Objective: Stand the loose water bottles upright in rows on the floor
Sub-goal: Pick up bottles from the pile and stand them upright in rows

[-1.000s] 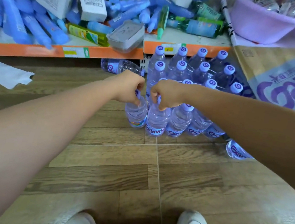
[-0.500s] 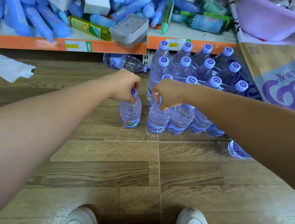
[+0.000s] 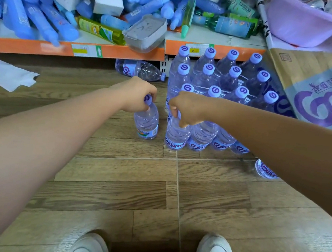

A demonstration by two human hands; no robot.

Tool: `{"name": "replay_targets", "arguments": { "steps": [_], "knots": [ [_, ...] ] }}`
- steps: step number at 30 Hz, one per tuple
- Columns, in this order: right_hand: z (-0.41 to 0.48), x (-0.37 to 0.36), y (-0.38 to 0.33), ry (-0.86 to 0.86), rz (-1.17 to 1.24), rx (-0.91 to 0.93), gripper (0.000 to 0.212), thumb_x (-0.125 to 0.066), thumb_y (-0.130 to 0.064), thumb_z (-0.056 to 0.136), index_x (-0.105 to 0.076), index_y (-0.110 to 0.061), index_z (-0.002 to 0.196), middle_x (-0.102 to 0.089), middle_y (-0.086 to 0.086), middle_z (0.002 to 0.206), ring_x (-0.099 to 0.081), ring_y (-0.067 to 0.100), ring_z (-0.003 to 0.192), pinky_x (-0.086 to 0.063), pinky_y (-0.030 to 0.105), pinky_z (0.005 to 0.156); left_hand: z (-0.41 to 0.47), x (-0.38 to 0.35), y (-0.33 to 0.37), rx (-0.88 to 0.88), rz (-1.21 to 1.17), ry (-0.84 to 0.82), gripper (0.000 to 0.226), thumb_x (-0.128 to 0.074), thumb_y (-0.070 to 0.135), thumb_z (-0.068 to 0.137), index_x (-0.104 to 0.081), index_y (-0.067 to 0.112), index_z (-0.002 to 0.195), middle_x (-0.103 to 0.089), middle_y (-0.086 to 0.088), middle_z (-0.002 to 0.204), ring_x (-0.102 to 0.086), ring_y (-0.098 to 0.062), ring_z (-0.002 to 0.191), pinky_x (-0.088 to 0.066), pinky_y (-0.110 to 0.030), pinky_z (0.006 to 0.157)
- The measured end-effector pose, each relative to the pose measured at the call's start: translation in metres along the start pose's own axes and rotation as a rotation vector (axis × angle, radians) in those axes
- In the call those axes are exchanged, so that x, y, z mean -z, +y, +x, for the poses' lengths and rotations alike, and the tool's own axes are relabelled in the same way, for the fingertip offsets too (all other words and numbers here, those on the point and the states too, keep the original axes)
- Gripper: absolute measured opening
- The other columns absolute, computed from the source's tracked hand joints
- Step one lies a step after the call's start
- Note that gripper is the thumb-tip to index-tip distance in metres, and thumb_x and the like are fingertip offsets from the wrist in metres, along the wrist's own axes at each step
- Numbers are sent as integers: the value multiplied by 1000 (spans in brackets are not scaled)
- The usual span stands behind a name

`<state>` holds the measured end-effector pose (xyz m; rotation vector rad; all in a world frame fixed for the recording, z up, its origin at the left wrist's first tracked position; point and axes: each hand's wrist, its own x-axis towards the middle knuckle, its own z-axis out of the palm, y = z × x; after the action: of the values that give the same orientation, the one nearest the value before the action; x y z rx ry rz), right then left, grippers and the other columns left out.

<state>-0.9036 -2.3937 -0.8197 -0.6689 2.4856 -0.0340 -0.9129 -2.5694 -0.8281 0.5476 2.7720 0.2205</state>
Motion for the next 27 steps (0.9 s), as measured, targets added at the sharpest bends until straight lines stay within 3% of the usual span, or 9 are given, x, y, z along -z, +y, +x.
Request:
{"name": "replay_targets", "arguments": {
  "steps": [5, 11, 14, 16, 18, 20, 22, 24, 27],
  "knots": [
    [5, 6, -5, -57, -96, -5, 30, -67, -13, 80, -59, -10, 108, -59, 6, 104, -53, 23, 88, -34, 22, 53, 3, 5, -3, -2, 115, -39, 20, -61, 23, 87, -58, 18, 106, -46, -6, 96, -54, -33, 97, -49, -41, 81],
    [15, 24, -4, -20, -56, -47, 42, -62, -43, 83, -63, -6, 103, -70, 11, 98, -66, 30, 93, -52, 33, 70, 8, 3, -11, 26, -16, -1, 20, -60, 7, 82, -59, 14, 101, -37, -2, 98, -52, -29, 98, -47, -38, 86],
    [24, 34, -1, 96, 34, -60, 31, -55, -29, 88, -62, 0, 97, -71, 16, 94, -65, 30, 89, -52, 35, 82, 8, -1, -14, 61, -42, 27, 17, -65, 16, 80, -61, 9, 94, -42, -7, 101, -53, -28, 103, -46, -35, 88],
    [30, 39, -3, 155, 51, -69, 13, -51, -14, 90, -59, -4, 90, -69, 18, 93, -62, 29, 91, -49, 33, 82, 11, 1, -16, 110, -51, 89, 21, -63, 24, 85, -62, 8, 98, -46, -13, 110, -55, -33, 100, -47, -39, 89],
    [40, 41, -9, 194, 44, -68, 9, -48, -5, 89, -56, -7, 87, -68, 20, 103, -62, 34, 98, -49, 35, 85, 17, 6, -22, 148, -30, 143, 22, -57, 23, 90, -60, 9, 106, -46, -15, 114, -55, -37, 101, -47, -45, 89],
    [59, 40, -12, 196, 82, -82, 13, -47, -4, 90, -55, -8, 80, -67, 19, 109, -62, 32, 92, -50, 31, 77, 23, 12, -31, 186, 12, 141, 28, -53, 23, 92, -56, 6, 114, -46, -18, 118, -53, -38, 108, -46, -44, 91],
    [84, 38, -15, 181, 112, -97, 16, -46, -6, 91, -54, -10, 77, -65, 20, 113, -56, 26, 87, -43, 26, 68, 28, 17, -40, 213, 19, 133, 21, -53, 24, 91, -56, 4, 96, -46, -22, 116, -53, -40, 105, -44, -41, 87],
    [108, 36, -19, 153, 120, -114, 19, -43, -9, 93, -60, -7, 86, -61, 21, 120, -58, 30, 100, -43, 29, 75, 31, 18, -48, 221, 14, 109, 15, -54, 22, 89, -52, 7, 86, -48, -25, 111, -54, -41, 101, -45, -41, 83],
    [134, 36, -23, 100, 95, -156, 30, -39, -7, 96, -59, 4, 116, -58, 20, 126, -55, 32, 117, -45, 33, 90, 40, 16, -60, 193, -16, 75, 18, -53, 21, 88, -53, 4, 95, -49, -23, 109, -53, -41, 102, -47, -47, 87]
  ]
}}
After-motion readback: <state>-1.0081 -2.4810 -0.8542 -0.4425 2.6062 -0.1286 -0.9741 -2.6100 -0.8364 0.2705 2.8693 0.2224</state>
